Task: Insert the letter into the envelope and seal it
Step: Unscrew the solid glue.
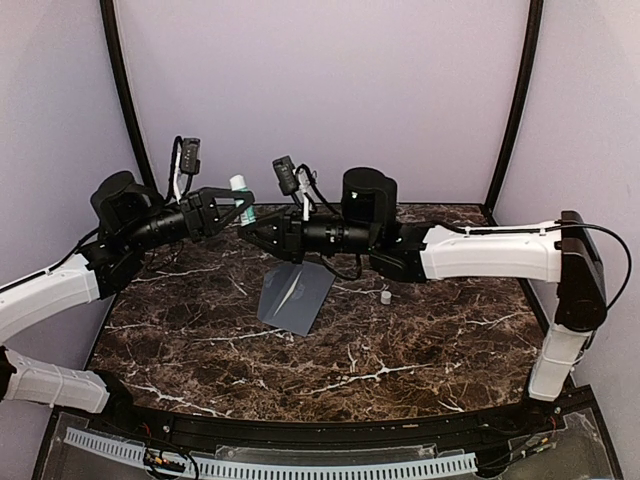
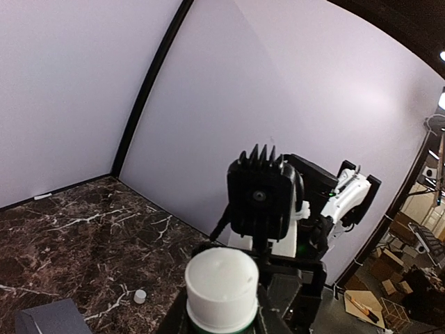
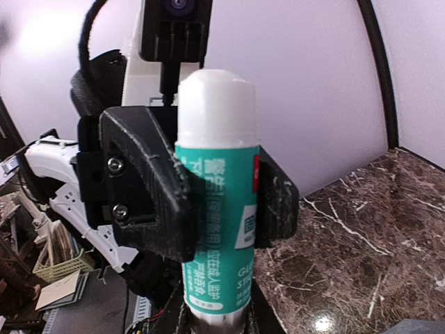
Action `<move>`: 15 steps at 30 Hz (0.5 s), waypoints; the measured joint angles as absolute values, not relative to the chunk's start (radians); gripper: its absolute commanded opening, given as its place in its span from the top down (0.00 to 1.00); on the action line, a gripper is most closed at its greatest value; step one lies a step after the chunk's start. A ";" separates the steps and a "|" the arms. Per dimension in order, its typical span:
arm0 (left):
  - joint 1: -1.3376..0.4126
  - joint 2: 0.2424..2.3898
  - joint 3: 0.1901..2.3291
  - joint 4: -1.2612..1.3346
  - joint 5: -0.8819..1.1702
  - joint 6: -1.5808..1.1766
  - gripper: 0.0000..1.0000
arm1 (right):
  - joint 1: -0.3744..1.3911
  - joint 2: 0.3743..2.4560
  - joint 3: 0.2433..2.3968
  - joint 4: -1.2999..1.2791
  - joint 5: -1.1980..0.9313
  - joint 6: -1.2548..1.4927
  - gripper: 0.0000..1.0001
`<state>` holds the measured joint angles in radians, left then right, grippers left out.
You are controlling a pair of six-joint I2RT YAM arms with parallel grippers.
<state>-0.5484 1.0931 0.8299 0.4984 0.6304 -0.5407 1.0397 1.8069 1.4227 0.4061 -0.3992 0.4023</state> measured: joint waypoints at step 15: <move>-0.551 1.090 0.830 0.611 0.844 -0.583 1.00 | 0.994 1.728 1.319 0.632 -0.604 0.513 0.34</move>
